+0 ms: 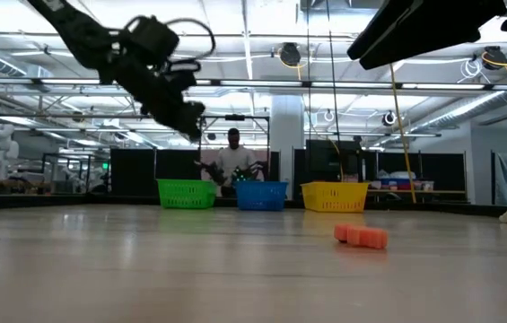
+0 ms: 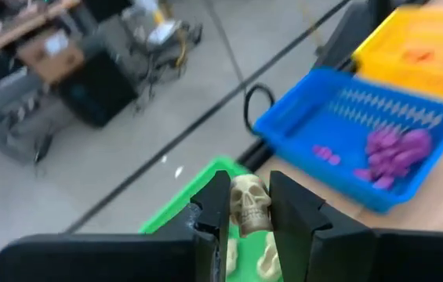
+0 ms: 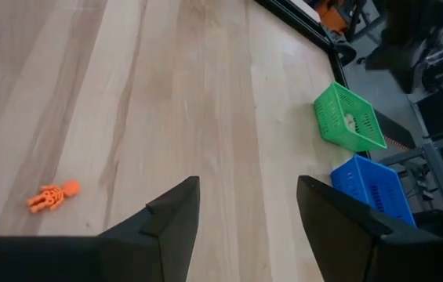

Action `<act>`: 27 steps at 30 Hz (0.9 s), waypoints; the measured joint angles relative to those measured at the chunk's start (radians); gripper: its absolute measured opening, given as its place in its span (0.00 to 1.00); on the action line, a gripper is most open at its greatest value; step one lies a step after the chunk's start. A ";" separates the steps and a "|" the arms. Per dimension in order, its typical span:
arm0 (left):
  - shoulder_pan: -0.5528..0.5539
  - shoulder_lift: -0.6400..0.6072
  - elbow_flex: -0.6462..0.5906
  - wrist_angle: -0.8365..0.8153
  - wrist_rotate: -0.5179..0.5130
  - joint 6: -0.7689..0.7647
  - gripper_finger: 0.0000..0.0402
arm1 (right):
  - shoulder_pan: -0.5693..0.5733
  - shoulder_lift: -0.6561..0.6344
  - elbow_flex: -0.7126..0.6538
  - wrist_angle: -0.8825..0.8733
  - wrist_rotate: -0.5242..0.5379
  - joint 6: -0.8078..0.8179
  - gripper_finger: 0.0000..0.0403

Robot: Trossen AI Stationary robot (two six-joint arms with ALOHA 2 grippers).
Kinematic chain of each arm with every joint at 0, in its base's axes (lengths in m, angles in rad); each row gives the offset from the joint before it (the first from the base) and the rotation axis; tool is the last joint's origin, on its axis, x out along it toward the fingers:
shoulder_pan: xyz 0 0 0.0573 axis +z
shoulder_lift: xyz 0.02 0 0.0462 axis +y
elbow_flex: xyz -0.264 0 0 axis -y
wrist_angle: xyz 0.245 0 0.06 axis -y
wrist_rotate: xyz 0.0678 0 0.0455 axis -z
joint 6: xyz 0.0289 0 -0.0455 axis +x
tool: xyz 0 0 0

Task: Sort Halloween decoration
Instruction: Put the gray skull toy into the green bin

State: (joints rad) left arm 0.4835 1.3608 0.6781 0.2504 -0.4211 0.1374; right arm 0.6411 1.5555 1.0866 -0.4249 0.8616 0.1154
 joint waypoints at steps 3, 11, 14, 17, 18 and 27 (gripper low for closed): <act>0.019 0.059 0.000 0.000 -0.006 -0.052 0.17 | 0.000 0.000 0.000 0.000 0.000 0.000 0.50; 0.044 0.143 0.000 0.003 -0.006 -0.175 0.17 | 0.000 0.000 0.000 -0.001 0.000 -0.004 0.50; 0.051 0.146 0.000 0.003 0.014 -0.217 0.18 | 0.000 0.000 0.000 -0.002 0.000 -0.004 0.50; 0.061 0.146 0.000 0.003 0.039 -0.238 0.23 | 0.000 0.000 0.000 -0.002 0.000 -0.004 0.50; 0.064 0.146 0.000 0.002 0.045 -0.238 0.26 | 0.000 0.000 0.000 -0.002 0.000 -0.004 0.50; 0.063 0.146 0.000 -0.008 0.080 -0.289 0.55 | 0.000 0.000 0.000 -0.007 0.001 0.004 0.50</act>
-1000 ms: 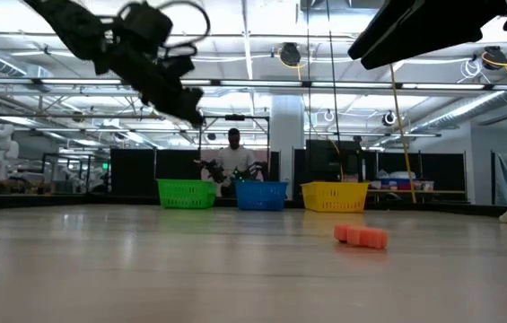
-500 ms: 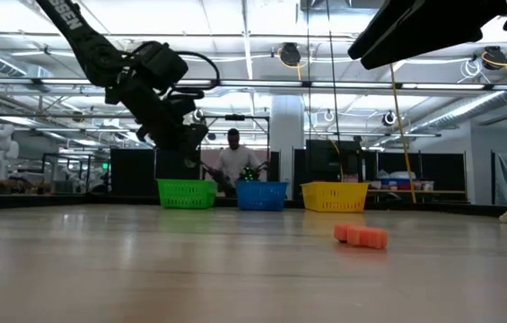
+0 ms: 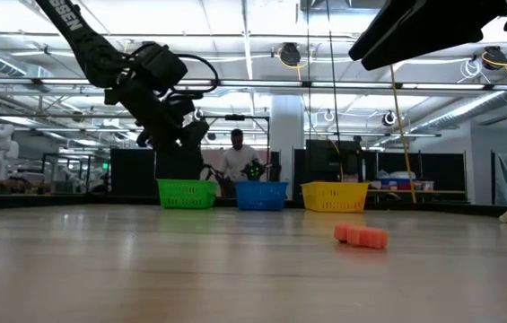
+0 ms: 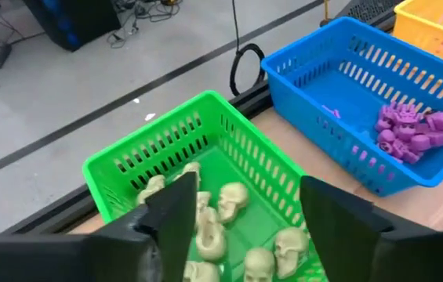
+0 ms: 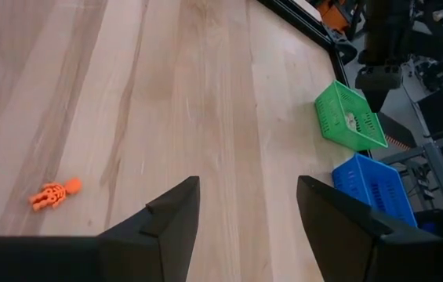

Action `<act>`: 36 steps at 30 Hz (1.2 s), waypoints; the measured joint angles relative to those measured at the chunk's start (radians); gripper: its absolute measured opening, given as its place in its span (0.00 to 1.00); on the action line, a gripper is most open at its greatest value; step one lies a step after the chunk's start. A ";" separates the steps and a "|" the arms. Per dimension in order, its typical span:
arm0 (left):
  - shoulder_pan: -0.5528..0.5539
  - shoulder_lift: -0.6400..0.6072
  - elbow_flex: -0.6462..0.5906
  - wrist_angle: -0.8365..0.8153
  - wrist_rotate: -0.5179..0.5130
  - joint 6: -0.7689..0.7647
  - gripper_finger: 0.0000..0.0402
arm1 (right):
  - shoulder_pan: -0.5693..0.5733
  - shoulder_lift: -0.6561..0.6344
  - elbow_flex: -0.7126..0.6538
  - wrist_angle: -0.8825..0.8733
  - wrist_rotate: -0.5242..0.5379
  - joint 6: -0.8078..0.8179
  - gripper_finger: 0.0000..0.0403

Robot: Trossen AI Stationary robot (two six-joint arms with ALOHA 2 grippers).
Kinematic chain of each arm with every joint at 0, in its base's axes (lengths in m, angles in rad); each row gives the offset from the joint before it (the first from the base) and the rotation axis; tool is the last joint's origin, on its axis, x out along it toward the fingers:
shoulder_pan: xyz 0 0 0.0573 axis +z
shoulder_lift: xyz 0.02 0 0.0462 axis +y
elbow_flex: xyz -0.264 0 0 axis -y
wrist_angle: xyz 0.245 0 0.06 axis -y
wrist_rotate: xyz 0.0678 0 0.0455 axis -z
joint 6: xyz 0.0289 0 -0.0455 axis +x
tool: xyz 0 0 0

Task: Sort Halloween decoration
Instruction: Put the gray skull toy into the green bin

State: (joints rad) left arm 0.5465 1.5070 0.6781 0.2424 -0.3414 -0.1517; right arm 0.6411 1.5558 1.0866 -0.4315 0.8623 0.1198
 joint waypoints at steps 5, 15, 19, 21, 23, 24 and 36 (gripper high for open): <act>-0.043 -0.016 0.000 -0.009 0.011 -0.018 0.62 | 0.000 0.000 0.000 -0.036 0.000 0.053 0.50; -0.292 -0.167 0.000 -0.076 0.026 -0.025 0.62 | 0.000 0.000 0.000 -0.217 -0.001 0.458 0.50; -0.409 -0.223 0.000 -0.099 0.026 -0.036 0.62 | -0.010 0.000 0.001 -0.429 -0.124 0.787 0.50; -0.457 -0.237 0.000 -0.095 0.026 -0.050 0.62 | -0.032 0.000 0.001 -0.587 -0.249 0.955 0.50; -0.499 -0.246 0.000 -0.097 0.026 -0.052 0.62 | -0.055 0.000 0.001 -0.737 -0.348 1.076 0.50; -0.514 -0.247 0.000 -0.095 0.026 -0.052 0.62 | -0.066 0.000 0.001 -0.788 -0.376 1.110 0.50; -0.624 -0.238 -0.003 -0.100 0.021 -0.101 0.62 | -0.319 -0.007 0.000 -0.966 -0.630 1.259 0.51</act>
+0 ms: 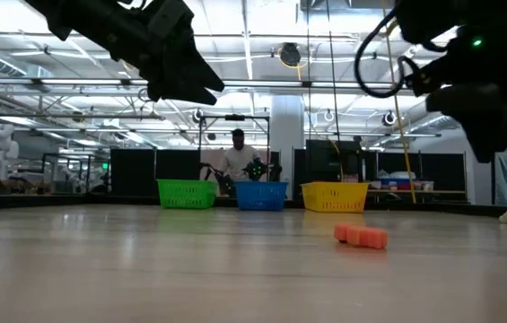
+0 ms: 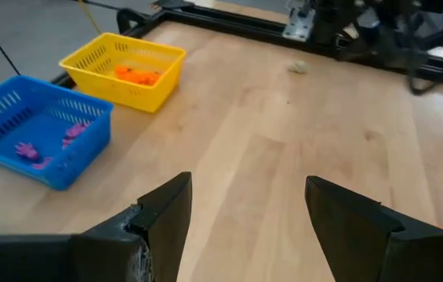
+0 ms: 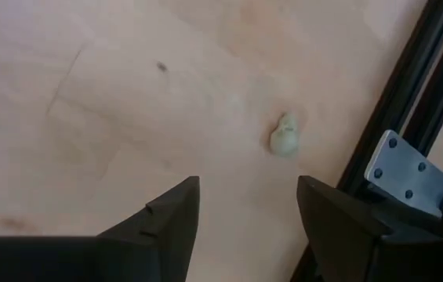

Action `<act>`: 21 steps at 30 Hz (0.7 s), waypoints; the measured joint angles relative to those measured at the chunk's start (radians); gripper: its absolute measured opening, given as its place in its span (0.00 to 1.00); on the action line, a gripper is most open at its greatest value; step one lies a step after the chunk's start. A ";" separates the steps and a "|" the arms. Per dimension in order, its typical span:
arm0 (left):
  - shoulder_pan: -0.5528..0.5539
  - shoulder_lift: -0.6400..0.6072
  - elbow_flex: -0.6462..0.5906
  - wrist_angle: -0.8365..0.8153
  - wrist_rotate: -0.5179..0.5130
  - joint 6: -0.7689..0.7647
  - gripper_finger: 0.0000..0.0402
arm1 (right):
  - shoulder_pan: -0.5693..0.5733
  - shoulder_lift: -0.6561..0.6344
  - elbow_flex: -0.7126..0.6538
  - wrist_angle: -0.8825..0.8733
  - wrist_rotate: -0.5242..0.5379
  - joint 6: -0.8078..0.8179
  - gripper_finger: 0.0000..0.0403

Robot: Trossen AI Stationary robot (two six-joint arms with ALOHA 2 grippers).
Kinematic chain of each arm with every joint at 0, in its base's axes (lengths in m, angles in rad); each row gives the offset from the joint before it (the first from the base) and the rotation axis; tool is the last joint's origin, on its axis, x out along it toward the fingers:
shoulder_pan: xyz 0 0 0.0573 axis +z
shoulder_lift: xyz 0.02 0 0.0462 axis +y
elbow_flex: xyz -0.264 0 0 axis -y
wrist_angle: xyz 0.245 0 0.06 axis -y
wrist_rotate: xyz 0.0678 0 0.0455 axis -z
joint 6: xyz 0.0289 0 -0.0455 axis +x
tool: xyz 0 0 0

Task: Sort Halloween decoration
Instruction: Put the gray skull toy into the green bin

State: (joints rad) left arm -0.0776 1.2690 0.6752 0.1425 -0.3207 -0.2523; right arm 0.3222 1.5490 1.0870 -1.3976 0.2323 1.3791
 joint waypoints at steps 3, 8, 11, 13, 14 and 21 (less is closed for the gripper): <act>-0.026 0.000 -0.014 0.008 -0.009 -0.002 0.62 | -0.049 0.000 -0.002 0.003 0.004 -0.015 0.51; -0.043 0.001 -0.014 0.011 -0.026 0.022 0.62 | -0.122 -0.004 -0.072 0.041 0.032 -0.063 0.52; -0.043 0.001 -0.014 0.025 -0.028 0.027 0.62 | -0.152 -0.004 -0.135 0.090 0.031 -0.091 0.52; -0.043 0.001 -0.014 0.040 -0.028 0.036 0.62 | -0.166 -0.004 -0.175 0.124 0.030 -0.106 0.52; -0.043 0.001 -0.014 0.050 -0.028 0.047 0.62 | -0.172 -0.005 -0.195 0.151 0.029 -0.111 0.52; -0.046 0.001 -0.014 0.067 -0.028 0.048 0.62 | -0.179 -0.005 -0.313 0.254 0.025 -0.099 0.52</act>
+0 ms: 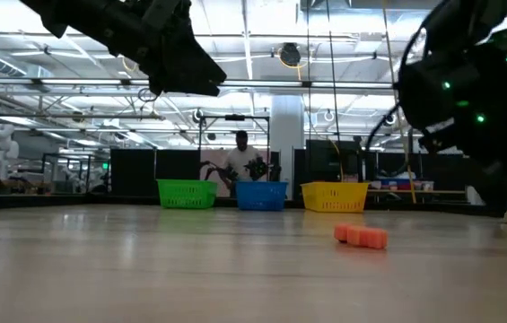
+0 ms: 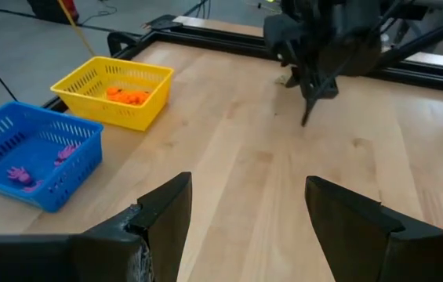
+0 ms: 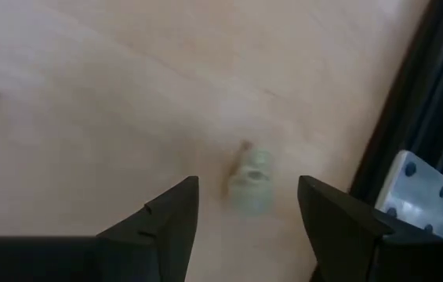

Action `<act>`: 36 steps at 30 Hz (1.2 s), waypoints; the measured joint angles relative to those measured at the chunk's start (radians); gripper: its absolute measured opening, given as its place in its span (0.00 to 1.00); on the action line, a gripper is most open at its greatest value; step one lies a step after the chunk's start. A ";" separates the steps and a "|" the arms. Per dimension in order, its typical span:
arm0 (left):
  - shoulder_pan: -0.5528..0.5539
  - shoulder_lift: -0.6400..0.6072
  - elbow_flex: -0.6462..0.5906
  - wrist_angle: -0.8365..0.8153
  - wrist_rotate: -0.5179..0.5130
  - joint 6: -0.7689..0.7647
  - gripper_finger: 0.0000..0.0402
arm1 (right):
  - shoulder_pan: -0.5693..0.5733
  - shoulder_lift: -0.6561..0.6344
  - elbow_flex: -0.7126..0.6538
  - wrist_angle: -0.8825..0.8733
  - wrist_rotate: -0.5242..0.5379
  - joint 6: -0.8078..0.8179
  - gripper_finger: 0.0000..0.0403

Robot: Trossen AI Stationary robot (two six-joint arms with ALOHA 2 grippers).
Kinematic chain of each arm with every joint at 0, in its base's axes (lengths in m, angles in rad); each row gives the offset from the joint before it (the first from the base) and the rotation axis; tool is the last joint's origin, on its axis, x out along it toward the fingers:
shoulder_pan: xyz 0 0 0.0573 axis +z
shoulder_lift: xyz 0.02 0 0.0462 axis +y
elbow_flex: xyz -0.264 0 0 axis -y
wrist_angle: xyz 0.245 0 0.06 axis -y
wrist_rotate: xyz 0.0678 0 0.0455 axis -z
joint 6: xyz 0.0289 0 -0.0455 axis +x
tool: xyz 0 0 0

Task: Sort Halloween decoration
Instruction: Put the gray skull toy into the green bin

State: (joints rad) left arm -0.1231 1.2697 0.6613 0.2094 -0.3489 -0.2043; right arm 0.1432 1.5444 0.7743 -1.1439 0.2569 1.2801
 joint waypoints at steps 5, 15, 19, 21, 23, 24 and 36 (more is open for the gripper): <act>-0.017 0.000 0.000 -0.007 0.000 0.000 0.62 | 0.011 -0.058 -0.078 0.052 0.001 0.059 0.52; -0.024 0.000 0.000 0.002 0.000 0.000 0.62 | 0.017 -0.238 -0.234 0.191 0.007 0.151 0.51; -0.024 0.000 0.000 0.002 0.001 0.000 0.62 | 0.017 -0.267 -0.250 0.213 0.016 0.156 0.47; -0.024 0.000 0.000 0.002 0.000 0.000 0.62 | 0.017 -0.275 -0.251 0.221 0.020 0.157 0.44; -0.024 0.000 0.000 0.002 0.000 0.000 0.62 | 0.017 -0.278 -0.251 0.229 0.021 0.157 0.40; -0.024 0.000 0.000 0.002 0.000 0.000 0.62 | 0.017 -0.278 -0.251 0.231 0.022 0.157 0.38; -0.024 0.000 0.000 0.002 0.000 0.000 0.62 | 0.017 -0.276 -0.232 0.232 0.026 0.127 0.19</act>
State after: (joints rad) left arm -0.1467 1.2697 0.6609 0.2114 -0.3485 -0.2043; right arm 0.1600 1.2681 0.5420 -0.9122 0.2826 1.4070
